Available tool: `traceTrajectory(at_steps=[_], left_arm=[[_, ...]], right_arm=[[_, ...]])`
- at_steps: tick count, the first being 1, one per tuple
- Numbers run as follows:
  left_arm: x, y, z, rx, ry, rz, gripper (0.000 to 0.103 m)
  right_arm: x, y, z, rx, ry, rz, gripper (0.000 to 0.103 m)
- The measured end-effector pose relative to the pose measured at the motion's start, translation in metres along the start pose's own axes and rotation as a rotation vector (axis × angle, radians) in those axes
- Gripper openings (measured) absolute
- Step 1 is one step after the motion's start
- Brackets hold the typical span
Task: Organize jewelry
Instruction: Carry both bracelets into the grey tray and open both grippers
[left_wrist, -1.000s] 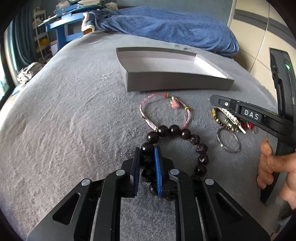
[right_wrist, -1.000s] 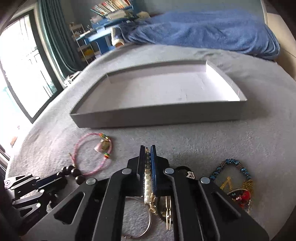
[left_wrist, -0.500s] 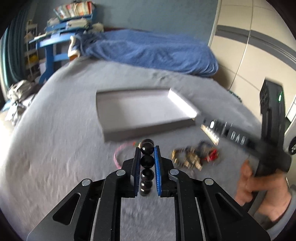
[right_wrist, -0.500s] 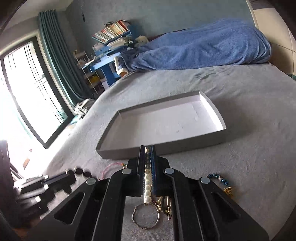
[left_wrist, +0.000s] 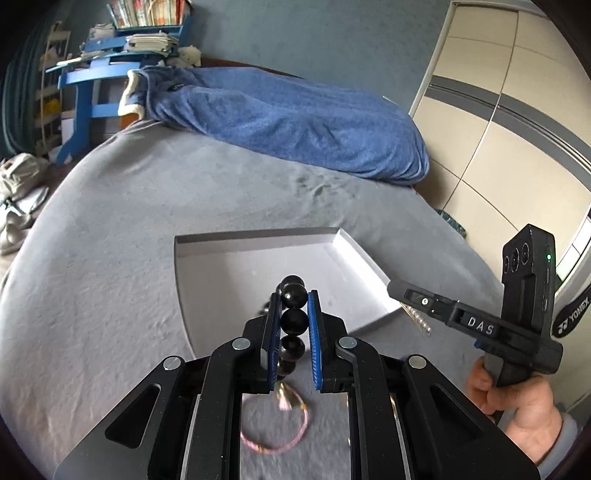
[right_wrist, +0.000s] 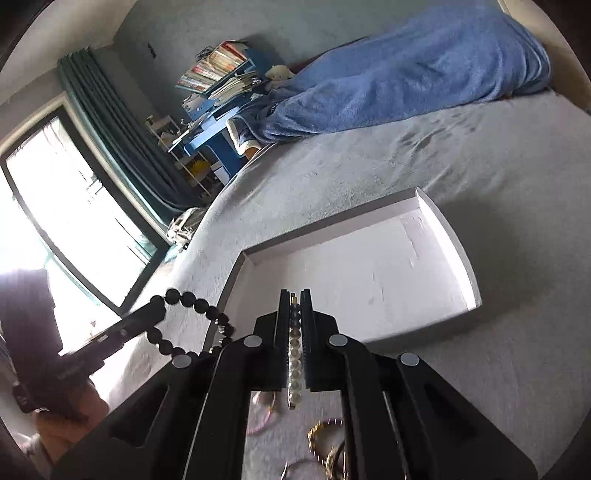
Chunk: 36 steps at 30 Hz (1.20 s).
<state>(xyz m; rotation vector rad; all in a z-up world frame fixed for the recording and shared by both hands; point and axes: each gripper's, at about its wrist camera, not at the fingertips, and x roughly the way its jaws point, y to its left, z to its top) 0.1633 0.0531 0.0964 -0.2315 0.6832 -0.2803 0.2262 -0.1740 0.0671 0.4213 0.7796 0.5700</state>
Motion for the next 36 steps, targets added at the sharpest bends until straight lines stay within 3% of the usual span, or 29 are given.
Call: traceTrajectory(at_steps=[4,15,21,28,36], left_arm=[[0.02,0.011,0.008,-0.014,0.013,0.004,0.015],[0.057,0.033,-0.001,-0.051,0.086,0.048,0.015],[0.067,0.038,-0.01,-0.038,0.129,0.105,0.015],[0.067,0.043,-0.013,-0.043,0.139,0.15,0.037],[0.054,0.044,-0.011,-0.053,0.098,0.158,0.044]], right_arm=[[0.015,-0.021,0.003,0.052,0.014,0.006,0.006],[0.054,-0.038,0.016,-0.159,0.037,-0.235,0.006],[0.069,-0.063,0.013,-0.201,0.062,-0.362,0.008],[0.06,-0.067,0.008,-0.214,0.057,-0.393,0.028],[0.044,-0.064,-0.006,-0.204,0.097,-0.403,0.029]])
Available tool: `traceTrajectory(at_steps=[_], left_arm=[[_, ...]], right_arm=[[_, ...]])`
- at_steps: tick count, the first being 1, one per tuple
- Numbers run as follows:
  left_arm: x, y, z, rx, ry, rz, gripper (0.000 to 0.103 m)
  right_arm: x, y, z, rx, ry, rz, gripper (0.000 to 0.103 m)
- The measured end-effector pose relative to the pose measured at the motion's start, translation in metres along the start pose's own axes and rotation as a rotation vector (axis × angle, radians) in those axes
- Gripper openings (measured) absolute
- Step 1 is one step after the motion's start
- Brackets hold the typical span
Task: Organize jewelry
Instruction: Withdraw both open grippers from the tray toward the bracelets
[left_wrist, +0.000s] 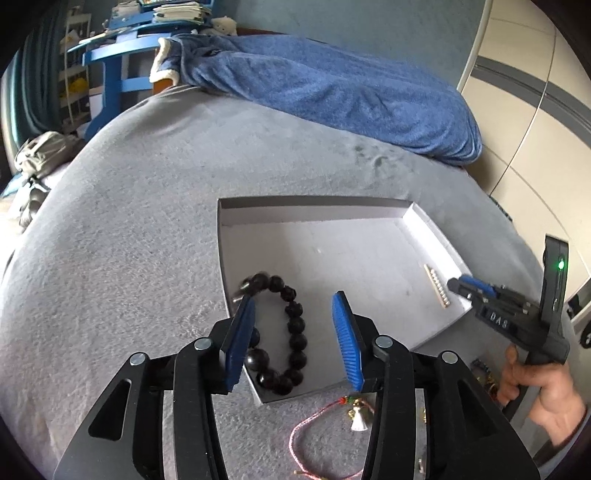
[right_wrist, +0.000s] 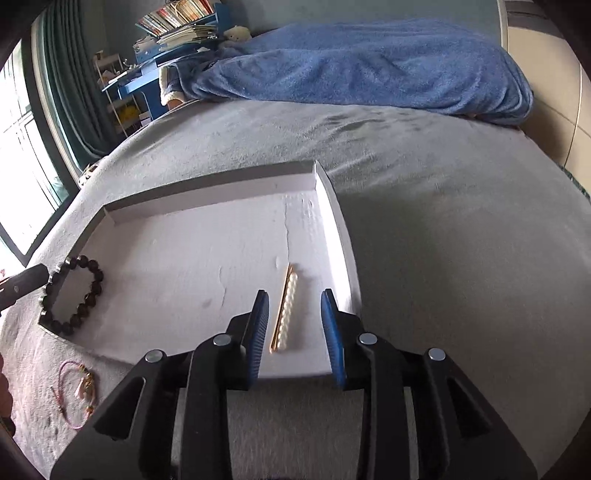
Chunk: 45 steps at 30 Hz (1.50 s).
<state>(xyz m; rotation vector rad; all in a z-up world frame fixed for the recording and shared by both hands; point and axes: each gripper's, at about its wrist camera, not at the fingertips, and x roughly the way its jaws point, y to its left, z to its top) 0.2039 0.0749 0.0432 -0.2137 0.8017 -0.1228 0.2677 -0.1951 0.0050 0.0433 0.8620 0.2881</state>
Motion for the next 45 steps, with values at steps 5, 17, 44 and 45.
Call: traceTrajectory(at_steps=[5,17,44,45], left_arm=[[-0.015,-0.004,-0.002,0.006,-0.03,-0.006,0.048],[-0.05,-0.017,-0.036,0.043,-0.047,0.015,0.057],[-0.031,-0.02,-0.088,0.064,0.045,0.096,0.06],[-0.03,-0.02,-0.088,0.064,0.045,0.096,0.06]], right_arm=[[-0.006,0.005,-0.009,0.004,0.011,-0.015,0.03],[-0.051,0.005,-0.026,0.015,-0.058,-0.026,0.05],[-0.098,0.014,-0.124,-0.001,0.0,0.021,0.074],[-0.099,0.014,-0.124,-0.002,-0.006,0.028,0.075]])
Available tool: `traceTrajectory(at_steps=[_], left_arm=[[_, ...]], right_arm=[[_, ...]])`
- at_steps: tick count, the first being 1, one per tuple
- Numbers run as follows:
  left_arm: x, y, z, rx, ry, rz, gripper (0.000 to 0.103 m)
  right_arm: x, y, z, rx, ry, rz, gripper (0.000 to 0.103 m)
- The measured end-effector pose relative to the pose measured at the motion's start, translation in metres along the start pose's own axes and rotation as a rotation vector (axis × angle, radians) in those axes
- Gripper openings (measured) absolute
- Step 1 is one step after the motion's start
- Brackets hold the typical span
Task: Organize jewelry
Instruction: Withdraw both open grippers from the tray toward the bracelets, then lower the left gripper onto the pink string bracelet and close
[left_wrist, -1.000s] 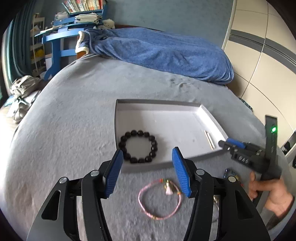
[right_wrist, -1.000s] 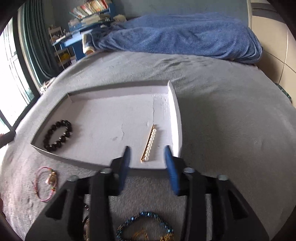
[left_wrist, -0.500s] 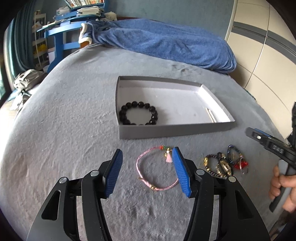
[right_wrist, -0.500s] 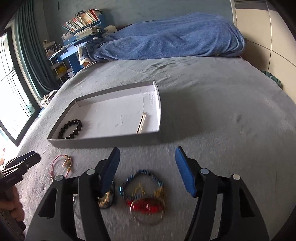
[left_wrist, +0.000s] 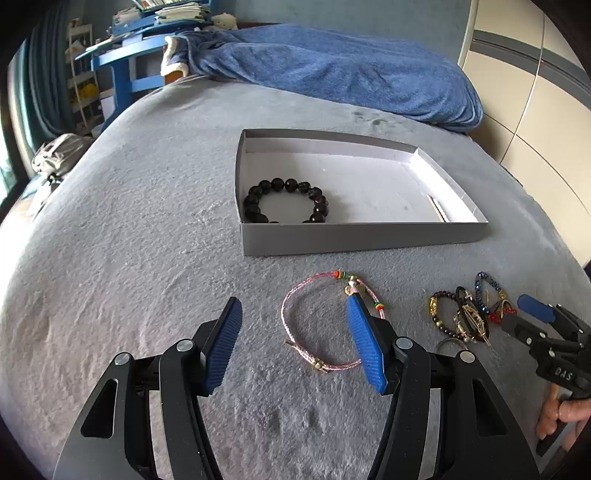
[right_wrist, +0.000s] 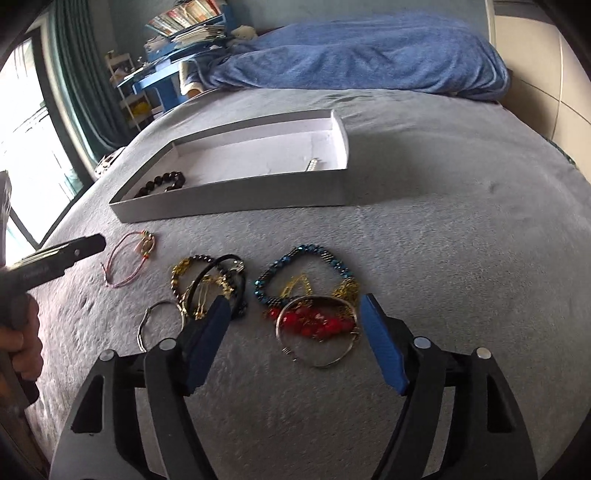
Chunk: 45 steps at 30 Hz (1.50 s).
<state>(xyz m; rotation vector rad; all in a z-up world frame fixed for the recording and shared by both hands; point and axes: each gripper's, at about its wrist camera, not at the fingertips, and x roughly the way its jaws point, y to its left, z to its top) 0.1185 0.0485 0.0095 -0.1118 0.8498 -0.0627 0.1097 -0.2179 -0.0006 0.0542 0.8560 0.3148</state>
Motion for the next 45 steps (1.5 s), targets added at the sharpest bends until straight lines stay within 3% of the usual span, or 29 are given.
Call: traceTrajectory(at_steps=[16,25,28,30,32,45], left_arm=[[0.021,-0.001,-0.004,0.021,0.021,0.029,0.06],[0.033,-0.008,-0.006,0.066,0.047,0.005,0.043],[0.034,-0.013,-0.008,0.09,0.047,-0.007,0.032],[0.032,-0.015,-0.009,0.107,0.047,-0.016,0.022],[0.031,-0.019,-0.01,0.127,0.055,-0.024,0.005],[-0.008,-0.02,0.007,0.076,-0.024,-0.135,0.003]], right_arm=[[-0.012,-0.014,-0.01,0.017,-0.025,0.008,0.076],[0.005,-0.014,-0.009,0.014,0.031,-0.028,0.076],[0.009,-0.014,-0.008,0.007,0.041,-0.032,0.074],[0.011,-0.014,-0.009,0.004,0.047,-0.028,0.057],[0.01,-0.015,-0.009,0.008,0.043,-0.016,0.049],[-0.018,-0.009,0.008,0.009,-0.055,0.02,0.048]])
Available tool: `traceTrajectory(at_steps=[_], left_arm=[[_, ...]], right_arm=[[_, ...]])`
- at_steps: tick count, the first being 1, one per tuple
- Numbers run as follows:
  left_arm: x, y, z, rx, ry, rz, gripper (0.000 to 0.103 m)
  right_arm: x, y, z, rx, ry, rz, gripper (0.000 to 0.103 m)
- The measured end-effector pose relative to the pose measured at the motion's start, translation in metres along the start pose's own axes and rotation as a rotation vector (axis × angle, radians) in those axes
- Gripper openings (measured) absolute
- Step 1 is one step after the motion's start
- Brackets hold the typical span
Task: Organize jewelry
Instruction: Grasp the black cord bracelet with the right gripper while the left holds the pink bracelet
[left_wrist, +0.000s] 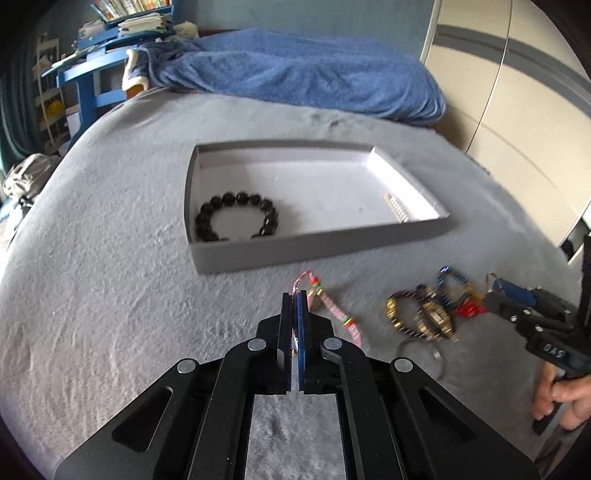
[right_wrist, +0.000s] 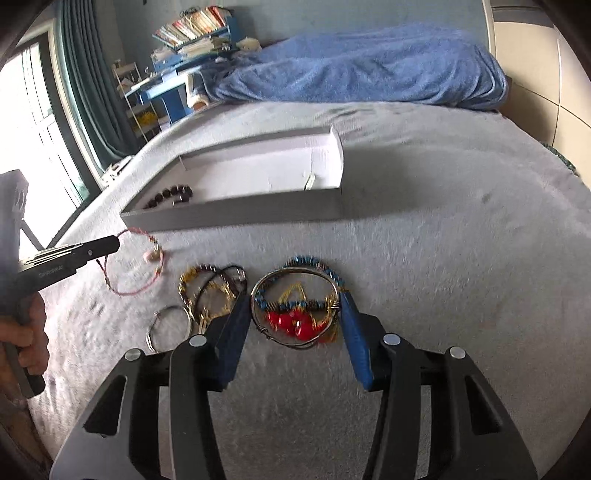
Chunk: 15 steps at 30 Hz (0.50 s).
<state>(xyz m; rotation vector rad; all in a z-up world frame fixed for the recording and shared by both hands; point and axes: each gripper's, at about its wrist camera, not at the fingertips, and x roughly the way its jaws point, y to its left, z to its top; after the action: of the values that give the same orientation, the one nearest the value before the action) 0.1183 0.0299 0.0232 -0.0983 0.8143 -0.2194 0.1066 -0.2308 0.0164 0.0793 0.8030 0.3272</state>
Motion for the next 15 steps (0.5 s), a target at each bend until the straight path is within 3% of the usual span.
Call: traceTrajectory(at_steps=[15], left_arm=[[-0.036,-0.01,0.025,-0.013,-0.105,-0.096,0.003]], right_arm=[[0.0,0.012,0.015,0.01,-0.046,0.048,0.048]])
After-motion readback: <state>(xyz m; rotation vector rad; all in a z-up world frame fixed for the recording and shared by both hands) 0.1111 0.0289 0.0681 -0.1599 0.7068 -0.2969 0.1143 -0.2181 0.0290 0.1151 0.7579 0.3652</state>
